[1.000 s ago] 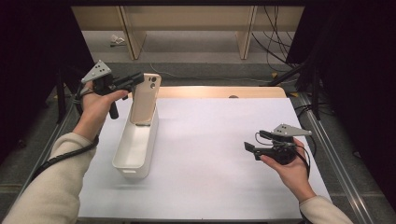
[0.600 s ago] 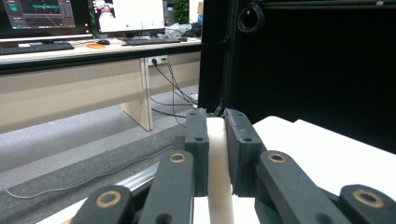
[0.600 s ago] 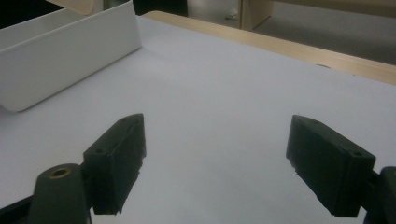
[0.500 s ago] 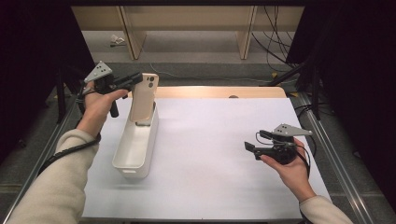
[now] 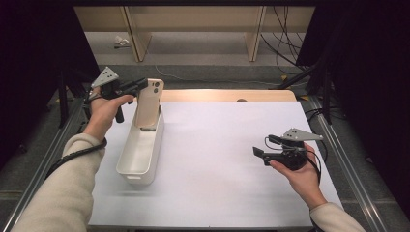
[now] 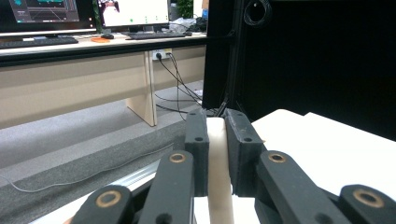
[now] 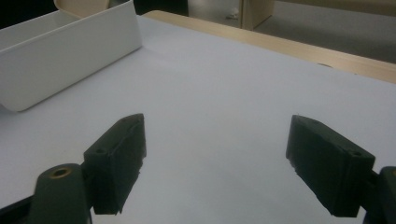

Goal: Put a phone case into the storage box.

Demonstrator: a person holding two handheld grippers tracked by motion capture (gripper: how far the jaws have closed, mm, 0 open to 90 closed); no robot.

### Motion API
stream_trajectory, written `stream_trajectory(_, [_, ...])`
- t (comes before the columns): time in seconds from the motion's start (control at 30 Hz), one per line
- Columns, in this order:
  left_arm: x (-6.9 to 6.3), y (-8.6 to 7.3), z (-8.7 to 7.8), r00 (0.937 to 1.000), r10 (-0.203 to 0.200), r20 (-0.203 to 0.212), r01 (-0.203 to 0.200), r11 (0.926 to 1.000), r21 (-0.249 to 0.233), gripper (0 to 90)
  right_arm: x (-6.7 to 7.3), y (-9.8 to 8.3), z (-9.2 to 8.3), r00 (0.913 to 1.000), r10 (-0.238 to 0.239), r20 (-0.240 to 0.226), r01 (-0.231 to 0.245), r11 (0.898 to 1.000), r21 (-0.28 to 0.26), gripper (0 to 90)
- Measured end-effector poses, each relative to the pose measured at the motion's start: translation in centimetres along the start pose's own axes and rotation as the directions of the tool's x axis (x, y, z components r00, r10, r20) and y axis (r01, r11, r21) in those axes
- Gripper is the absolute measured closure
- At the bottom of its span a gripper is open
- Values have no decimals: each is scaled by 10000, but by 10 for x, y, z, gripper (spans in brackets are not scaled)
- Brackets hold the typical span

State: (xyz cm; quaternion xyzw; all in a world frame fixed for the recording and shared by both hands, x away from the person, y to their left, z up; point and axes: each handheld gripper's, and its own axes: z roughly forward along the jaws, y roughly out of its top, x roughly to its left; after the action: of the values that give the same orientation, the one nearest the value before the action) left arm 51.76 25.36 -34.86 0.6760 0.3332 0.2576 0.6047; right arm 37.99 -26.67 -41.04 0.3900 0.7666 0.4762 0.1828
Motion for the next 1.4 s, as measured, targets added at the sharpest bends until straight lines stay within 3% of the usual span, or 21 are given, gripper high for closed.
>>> stream_trajectory(1.4, [7, -19, 4, 9999, -126, -80, 129, 9994, 327, 798, -1, 0, -1, 10000, 62, 23, -61, 9999, -110, 196])
